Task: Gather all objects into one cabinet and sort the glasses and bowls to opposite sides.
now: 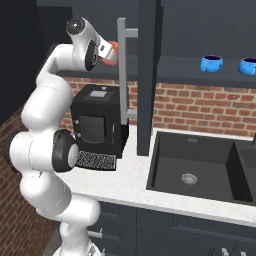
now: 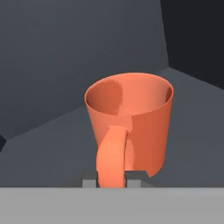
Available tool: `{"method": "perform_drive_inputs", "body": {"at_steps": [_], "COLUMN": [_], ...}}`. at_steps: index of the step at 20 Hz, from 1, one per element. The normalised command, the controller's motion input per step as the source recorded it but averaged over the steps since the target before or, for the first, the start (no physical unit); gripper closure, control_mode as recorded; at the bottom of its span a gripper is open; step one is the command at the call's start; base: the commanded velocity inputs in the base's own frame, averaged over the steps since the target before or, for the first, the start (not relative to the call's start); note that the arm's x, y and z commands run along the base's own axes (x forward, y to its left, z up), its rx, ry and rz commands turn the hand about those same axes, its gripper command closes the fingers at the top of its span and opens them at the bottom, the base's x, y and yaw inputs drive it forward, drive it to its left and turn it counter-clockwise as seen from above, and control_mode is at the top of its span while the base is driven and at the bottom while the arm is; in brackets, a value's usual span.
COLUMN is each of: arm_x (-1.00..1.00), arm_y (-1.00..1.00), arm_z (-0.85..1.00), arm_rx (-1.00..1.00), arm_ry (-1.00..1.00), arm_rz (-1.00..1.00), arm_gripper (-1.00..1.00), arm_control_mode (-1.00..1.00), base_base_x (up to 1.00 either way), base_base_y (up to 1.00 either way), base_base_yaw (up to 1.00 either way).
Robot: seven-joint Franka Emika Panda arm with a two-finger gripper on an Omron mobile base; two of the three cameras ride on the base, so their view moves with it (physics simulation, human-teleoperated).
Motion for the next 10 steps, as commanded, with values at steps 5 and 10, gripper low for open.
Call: {"method": "perform_drive_inputs", "body": {"at_steps": [5, 10], "arm_x": [-0.99, -1.00], "arm_y": [-0.01, -0.07], "arm_z": [0.01, 0.28], "arm_rx": [0.06, 0.04], "arm_ry": [-0.12, -0.11], "arm_rz": [0.00, 0.00], "arm_gripper": [1.00, 1.00], "arm_control_mode": [-1.00, -1.00], "base_base_x": [0.00, 0.00], "base_base_y": [0.00, 0.00], "base_base_yaw": [0.00, 0.00]}}
